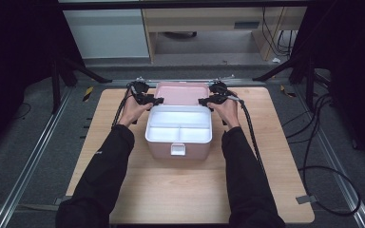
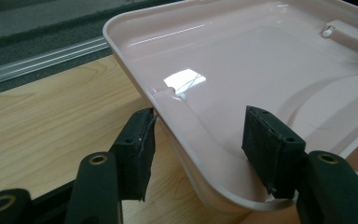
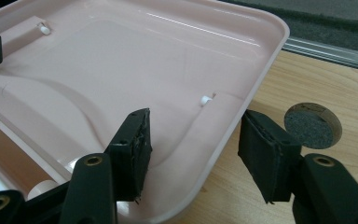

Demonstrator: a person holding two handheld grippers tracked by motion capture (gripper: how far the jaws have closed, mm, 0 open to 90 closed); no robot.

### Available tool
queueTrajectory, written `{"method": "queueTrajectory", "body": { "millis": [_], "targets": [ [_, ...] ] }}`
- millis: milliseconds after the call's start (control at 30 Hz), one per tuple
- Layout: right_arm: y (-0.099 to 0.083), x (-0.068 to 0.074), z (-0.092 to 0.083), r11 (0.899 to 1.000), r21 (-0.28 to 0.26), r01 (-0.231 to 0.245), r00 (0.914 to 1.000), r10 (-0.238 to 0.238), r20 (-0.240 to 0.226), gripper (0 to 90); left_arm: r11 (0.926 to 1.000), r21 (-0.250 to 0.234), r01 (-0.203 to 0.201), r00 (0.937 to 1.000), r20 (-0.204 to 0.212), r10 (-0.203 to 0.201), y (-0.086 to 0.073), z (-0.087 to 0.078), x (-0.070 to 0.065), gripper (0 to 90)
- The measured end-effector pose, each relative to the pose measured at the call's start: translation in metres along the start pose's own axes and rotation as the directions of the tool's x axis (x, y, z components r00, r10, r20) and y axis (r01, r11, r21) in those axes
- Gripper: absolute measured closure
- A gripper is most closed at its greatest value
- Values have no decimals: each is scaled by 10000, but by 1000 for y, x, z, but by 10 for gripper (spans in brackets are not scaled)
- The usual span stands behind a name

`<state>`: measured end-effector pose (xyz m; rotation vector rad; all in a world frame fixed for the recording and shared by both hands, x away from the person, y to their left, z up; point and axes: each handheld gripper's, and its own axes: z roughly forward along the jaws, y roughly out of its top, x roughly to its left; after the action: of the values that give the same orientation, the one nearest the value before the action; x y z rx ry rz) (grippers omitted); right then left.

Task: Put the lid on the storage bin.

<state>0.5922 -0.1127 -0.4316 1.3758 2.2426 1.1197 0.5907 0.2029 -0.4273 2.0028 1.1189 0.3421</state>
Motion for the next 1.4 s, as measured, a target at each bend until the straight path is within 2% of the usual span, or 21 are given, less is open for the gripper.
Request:
{"method": "queueTrajectory", "body": {
  "millis": [133, 300, 367, 500, 667, 900, 1167, 1400],
  "targets": [
    [1, -1, -2, 10000, -1, -15, 9999, 15, -137, 439, 9999, -37, 130, 9997, 215, -129, -1, -2, 2, 446],
    [2, 1, -4, 9999, -109, 99, 9999, -100, -101, 440, 9999, -79, -109, 9999, 100, 110, 0, -5, 2, 471],
    [3, 1, -6, 9996, -276, 63, 9999, -67, -154, 443, 9996, -228, -189, 9998, 69, 191, 2, -8, 1, 478],
    [6, 2, -12, 9975, -712, 31, 9997, -48, -236, 446, 9983, -569, -104, 9999, 120, 111, 5, -16, 2, 493],
    [10, 6, -21, 9933, -1146, 122, 9996, -148, -220, 448, 9958, -875, -274, 9996, 67, 281, 9, -28, -1, 502],
    [16, 15, -39, 9866, -1572, 447, 9988, -476, -145, 451, 9912, -1114, -719, 9974, -74, 715, 14, -48, -10, 527],
    [21, 27, -64, 9798, -1741, 982, 9952, -963, 197, 451, 9843, -1096, -1385, 9903, -281, 1362, 19, -71, -25, 552],
    [24, 33, -82, 9730, -1990, 1168, 9931, -1125, 327, 459, 9798, -1271, -1543, 9879, -346, 1511, 22, -83, -33, 567]
  ]
}}
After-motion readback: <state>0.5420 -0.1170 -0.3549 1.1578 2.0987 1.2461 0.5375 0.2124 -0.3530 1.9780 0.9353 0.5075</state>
